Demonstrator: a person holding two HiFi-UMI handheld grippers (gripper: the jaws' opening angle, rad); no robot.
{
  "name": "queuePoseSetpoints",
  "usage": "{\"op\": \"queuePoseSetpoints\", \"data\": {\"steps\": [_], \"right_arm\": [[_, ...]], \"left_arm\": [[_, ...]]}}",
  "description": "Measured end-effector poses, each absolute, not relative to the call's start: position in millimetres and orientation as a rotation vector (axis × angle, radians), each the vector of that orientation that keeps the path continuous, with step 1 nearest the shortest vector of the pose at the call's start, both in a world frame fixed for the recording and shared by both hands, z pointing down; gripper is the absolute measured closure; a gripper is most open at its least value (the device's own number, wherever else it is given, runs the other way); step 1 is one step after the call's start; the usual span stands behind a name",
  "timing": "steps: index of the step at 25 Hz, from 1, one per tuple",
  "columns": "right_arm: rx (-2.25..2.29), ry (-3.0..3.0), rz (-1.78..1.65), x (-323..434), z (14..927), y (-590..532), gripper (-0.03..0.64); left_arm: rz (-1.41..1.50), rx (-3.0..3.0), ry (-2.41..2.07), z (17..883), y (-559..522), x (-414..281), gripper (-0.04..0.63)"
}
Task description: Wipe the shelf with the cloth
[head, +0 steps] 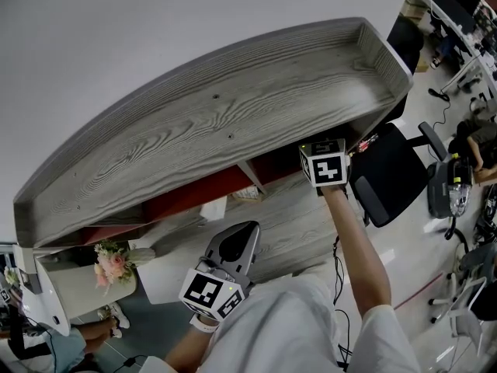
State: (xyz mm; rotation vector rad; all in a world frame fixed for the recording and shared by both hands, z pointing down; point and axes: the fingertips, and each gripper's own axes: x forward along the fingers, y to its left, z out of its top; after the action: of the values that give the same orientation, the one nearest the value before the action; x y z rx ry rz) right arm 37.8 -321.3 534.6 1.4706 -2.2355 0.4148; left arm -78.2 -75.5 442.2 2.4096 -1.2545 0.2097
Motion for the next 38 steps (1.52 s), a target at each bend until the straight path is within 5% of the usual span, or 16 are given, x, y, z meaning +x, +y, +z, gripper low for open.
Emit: {"op": "queuePoseSetpoints", "data": {"steps": [14,25,38], "right_arm": [[2.055,-2.099,0.859,93,520,-330,0.489],[2.144,-2.294,0.46,90,455,-334,0.489],[1.835,-2.454,0.409,37,463,-323,0.491]], "left_arm": [[0.214,2.421,-1.251,439,-76,-72,0.589],[0.201,2.418,-1.26,437,-72,-70,0.589],[0.197,2.425,-1.27,434,-60,-71,0.589]]}}
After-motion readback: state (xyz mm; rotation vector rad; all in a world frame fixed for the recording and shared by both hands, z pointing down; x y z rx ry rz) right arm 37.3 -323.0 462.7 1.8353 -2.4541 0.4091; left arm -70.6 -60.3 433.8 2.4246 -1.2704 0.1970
